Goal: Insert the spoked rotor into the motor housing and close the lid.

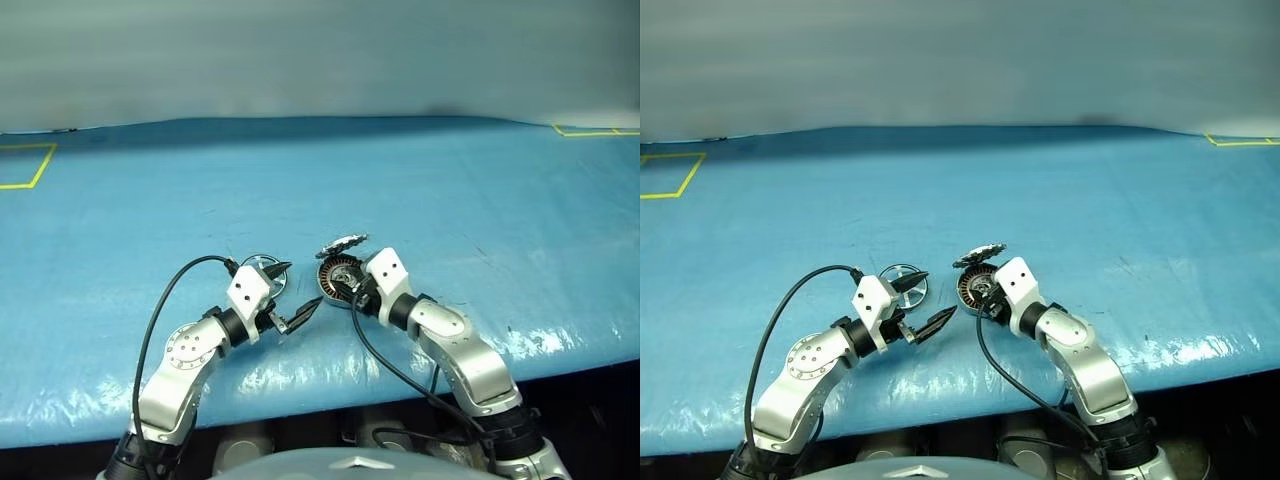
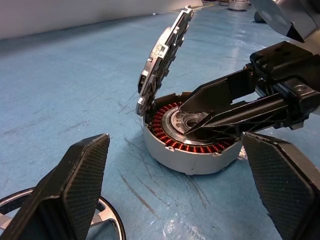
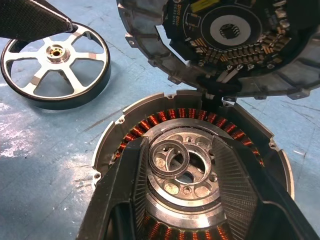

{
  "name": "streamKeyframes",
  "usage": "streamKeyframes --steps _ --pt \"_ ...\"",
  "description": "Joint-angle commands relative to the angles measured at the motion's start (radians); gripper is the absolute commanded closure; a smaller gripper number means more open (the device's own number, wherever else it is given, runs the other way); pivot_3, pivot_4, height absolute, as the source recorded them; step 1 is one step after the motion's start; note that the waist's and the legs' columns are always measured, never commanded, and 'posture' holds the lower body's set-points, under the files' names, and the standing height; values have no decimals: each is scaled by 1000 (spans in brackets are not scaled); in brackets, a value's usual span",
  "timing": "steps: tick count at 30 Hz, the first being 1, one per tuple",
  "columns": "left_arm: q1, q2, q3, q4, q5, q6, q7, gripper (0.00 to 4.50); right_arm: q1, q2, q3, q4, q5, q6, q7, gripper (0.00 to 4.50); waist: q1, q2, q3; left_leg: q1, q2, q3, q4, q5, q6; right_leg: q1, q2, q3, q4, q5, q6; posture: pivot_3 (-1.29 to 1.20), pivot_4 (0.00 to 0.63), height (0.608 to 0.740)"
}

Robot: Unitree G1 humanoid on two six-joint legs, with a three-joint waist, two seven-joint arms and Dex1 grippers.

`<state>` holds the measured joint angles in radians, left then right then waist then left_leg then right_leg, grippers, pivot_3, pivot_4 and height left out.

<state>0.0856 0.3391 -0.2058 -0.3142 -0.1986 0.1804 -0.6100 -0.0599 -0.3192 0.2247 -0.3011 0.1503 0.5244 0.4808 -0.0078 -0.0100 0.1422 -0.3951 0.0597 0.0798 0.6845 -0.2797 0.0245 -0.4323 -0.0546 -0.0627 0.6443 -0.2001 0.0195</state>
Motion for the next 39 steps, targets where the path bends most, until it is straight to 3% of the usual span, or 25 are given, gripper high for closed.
streamKeyframes --steps 1,6,22,25,29,39 --pt "-6 -1 -2 -29 -3 -8 1 0 6 11 -32 -52 50 -18 21 2483 0 0 0 0 0 0 0 0 0 0 0 0 0 0 0 0 150 740" --pt "-11 -5 -5 -26 -6 -8 -3 0 6 36 -63 -95 118 -38 42 2483 -1 0 0 0 0 0 0 0 0 0 0 0 0 0 0 0 150 740" --pt "-20 -6 -6 -18 -6 -7 -6 0 15 -45 34 -51 -31 -158 57 2483 -1 0 0 0 0 0 0 0 0 0 0 0 0 0 0 0 150 740" --pt "-20 -4 -8 -17 -5 -7 -8 0 17 -38 27 -49 -22 -181 60 3094 -1 0 0 0 0 0 0 0 0 0 0 0 0 0 0 0 150 740" --pt "-20 -7 -7 -17 -5 -8 -4 0 15 -44 40 -52 -24 -178 78 4448 -1 0 0 0 0 0 0 0 0 0 0 0 0 0 0 0 150 740" --pt "-26 -11 -15 -14 -6 -10 -7 0 4 -43 75 -5 -53 -160 90 4448 -1 0 0 0 0 0 0 0 0 0 0 0 0 0 0 0 150 740"
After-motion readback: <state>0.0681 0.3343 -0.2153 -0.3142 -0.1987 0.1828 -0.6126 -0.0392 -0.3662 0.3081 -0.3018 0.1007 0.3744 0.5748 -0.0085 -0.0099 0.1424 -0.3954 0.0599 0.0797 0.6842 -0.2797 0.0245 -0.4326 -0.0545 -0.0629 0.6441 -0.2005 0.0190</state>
